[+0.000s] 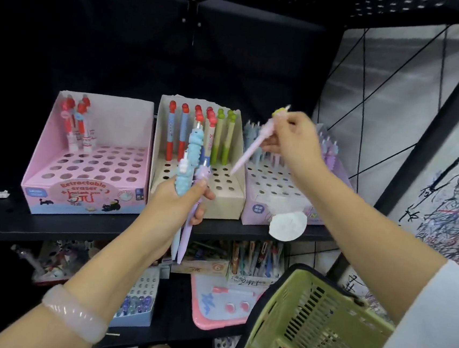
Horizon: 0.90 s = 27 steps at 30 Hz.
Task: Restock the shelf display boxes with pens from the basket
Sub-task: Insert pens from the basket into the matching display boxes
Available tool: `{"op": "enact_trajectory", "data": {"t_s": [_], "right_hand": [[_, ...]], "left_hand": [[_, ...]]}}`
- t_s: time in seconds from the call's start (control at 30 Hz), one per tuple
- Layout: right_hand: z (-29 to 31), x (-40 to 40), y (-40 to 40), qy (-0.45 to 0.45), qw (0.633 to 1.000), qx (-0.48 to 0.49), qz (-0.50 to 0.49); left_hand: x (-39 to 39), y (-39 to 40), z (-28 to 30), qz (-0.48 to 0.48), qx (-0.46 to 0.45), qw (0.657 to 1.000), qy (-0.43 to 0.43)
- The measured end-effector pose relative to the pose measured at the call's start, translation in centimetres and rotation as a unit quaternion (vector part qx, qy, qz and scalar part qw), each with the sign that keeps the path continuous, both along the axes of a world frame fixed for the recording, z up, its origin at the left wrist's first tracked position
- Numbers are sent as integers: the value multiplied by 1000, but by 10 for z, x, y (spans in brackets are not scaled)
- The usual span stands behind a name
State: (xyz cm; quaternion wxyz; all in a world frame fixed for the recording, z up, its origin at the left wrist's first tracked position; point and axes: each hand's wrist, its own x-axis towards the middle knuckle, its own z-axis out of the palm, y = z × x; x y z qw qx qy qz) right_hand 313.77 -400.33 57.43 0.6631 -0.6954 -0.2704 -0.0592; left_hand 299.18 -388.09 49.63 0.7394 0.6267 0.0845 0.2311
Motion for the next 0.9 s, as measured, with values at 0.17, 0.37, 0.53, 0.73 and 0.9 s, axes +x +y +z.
{"op": "enact_trajectory", "data": {"t_s": [0.17, 0.37, 0.53, 0.73, 0.9], "right_hand": [[9, 63, -32, -169, 946, -176, -214], [-2, 95, -39, -239, 877, -319, -268], [-9, 104, -38, -232, 856, -380, -263], [9, 114, -29, -149, 856, -440, -229], [7, 114, -16, -145, 775, -559, -257]], "left_hand": [[19, -12, 5, -20, 12, 1000, 5], [30, -16, 4, -9, 30, 999, 27], [31, -17, 7, -18, 57, 997, 40], [32, -21, 7, -21, 59, 997, 45], [29, -21, 6, -28, 46, 998, 44]]}}
